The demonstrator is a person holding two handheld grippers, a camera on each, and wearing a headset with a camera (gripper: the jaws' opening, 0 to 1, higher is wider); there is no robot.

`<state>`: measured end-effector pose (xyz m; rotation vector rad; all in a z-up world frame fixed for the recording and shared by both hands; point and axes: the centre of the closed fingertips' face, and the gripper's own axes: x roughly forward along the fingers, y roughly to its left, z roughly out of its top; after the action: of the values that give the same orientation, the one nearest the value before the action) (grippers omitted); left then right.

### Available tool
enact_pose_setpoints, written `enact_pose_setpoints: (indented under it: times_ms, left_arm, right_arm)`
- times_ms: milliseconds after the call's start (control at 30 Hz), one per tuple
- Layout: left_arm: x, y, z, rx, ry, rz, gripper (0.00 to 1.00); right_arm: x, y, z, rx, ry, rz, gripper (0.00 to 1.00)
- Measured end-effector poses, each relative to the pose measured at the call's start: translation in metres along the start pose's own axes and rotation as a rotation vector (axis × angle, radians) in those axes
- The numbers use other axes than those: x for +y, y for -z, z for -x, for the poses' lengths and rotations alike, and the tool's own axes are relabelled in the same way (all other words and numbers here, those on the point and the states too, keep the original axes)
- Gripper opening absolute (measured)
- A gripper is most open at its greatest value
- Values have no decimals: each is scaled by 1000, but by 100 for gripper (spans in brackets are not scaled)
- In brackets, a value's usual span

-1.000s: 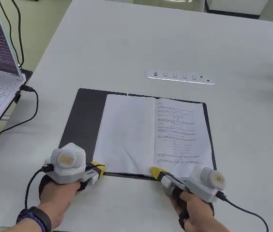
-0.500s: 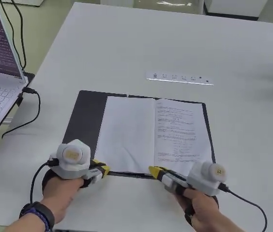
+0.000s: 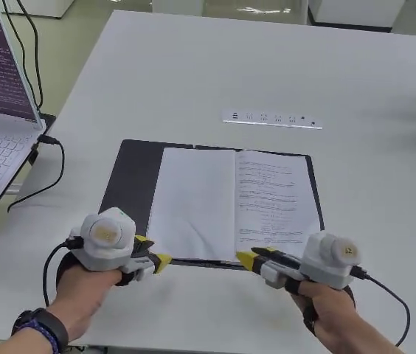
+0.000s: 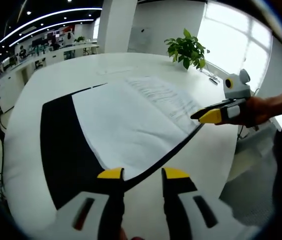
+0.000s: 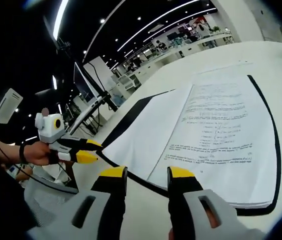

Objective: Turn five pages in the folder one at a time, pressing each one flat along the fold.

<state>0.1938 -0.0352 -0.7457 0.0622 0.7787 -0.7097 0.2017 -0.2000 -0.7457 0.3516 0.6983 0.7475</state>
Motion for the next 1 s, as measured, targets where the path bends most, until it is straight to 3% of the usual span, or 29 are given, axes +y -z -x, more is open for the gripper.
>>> enact_pose_setpoints:
  times_ms: [367,667,800,1000]
  left_arm:
    - [-8,-10,19,-37,3,-29,41]
    - [-13,-20,36,-66,-6,-57,50]
    - [-14,-23,45,-70,-17,-70,54]
    - [-14,-33,60,-108,-37,-64,58]
  right_arm:
    - [-13,-10,33,-18,40,60,39]
    - [-15,-13,54,-38,73,88,42]
    - [-11,-23,64,-64,83,108,44]
    - [-8,-33,77,-82,91,138,48]
